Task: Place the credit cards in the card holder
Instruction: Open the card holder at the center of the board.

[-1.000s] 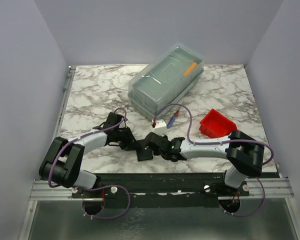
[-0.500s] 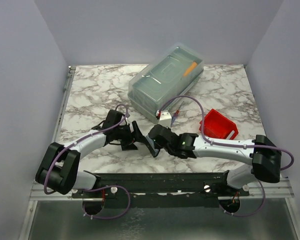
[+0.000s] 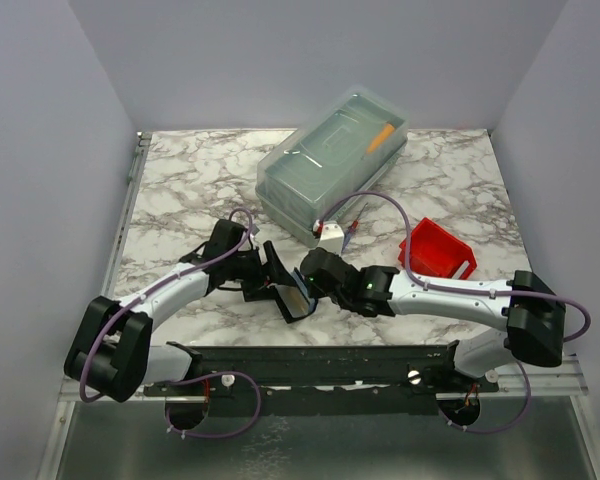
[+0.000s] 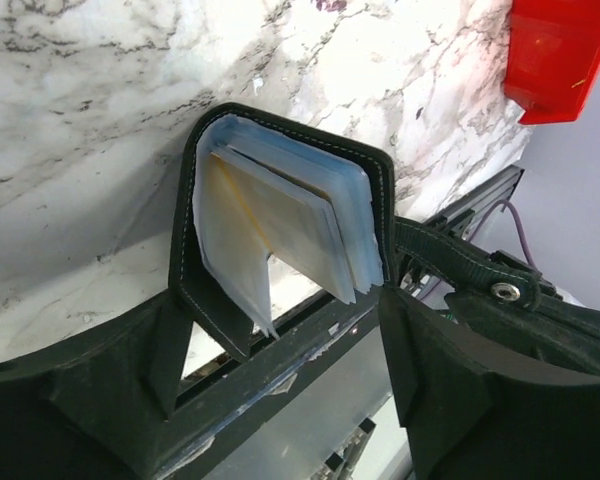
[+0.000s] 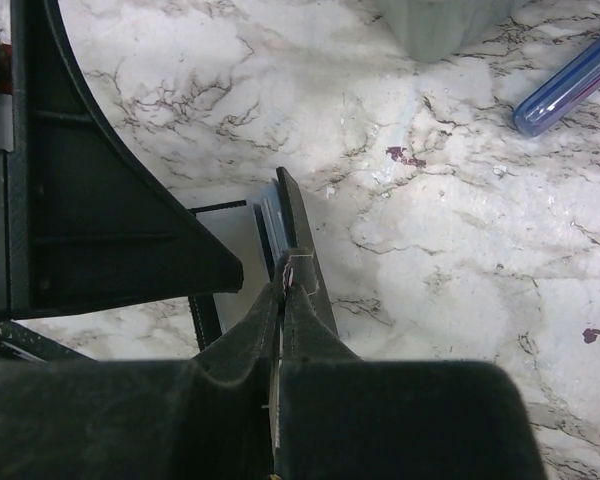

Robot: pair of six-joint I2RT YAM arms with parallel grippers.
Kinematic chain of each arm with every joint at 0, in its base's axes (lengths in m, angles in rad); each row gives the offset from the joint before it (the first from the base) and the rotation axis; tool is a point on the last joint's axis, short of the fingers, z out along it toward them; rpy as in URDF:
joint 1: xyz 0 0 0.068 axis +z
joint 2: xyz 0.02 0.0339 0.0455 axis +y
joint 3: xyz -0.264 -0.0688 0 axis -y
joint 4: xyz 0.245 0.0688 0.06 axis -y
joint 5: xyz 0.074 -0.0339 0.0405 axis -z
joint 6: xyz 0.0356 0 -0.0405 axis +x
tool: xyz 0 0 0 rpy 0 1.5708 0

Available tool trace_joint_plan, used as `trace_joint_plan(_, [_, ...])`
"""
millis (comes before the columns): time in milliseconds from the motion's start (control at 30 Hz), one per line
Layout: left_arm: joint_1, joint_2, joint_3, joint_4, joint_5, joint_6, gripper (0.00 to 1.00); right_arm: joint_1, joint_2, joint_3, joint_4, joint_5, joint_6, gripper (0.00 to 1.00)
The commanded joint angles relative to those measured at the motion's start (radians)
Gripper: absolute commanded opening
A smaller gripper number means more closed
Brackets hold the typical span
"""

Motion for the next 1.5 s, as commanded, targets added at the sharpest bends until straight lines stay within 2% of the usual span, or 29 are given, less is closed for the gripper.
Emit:
trace_joint_plan(0, [-0.007,0.027,0.017,-0.06,-0.037,0.004,0.77,-0.005,-0.028,-0.014,-0.018,0.006,0.039,0.0])
trace_joint_plan(200, [-0.006,0.036,0.022,-0.069,-0.079,0.019,0.69,-0.005,-0.058,-0.059,-0.059,0.031,0.103,0.01])
trace_joint_plan(333, [-0.007,0.049,0.032,-0.074,-0.08,0.028,0.8,-0.007,-0.079,-0.08,-0.065,0.029,0.114,0.01])
trace_joint_plan(700, [-0.015,0.082,0.065,-0.052,-0.035,0.04,0.91,-0.006,-0.095,-0.086,0.062,-0.078,0.06,0.0])
trace_joint_plan(1333, [-0.059,0.102,0.078,-0.033,-0.046,0.049,0.94,-0.007,-0.073,-0.068,0.086,-0.116,0.057,0.0])
trace_joint_plan(1467, [-0.062,0.099,0.073,-0.033,-0.053,0.048,0.91,-0.007,-0.068,-0.07,0.084,-0.113,0.059,0.0])
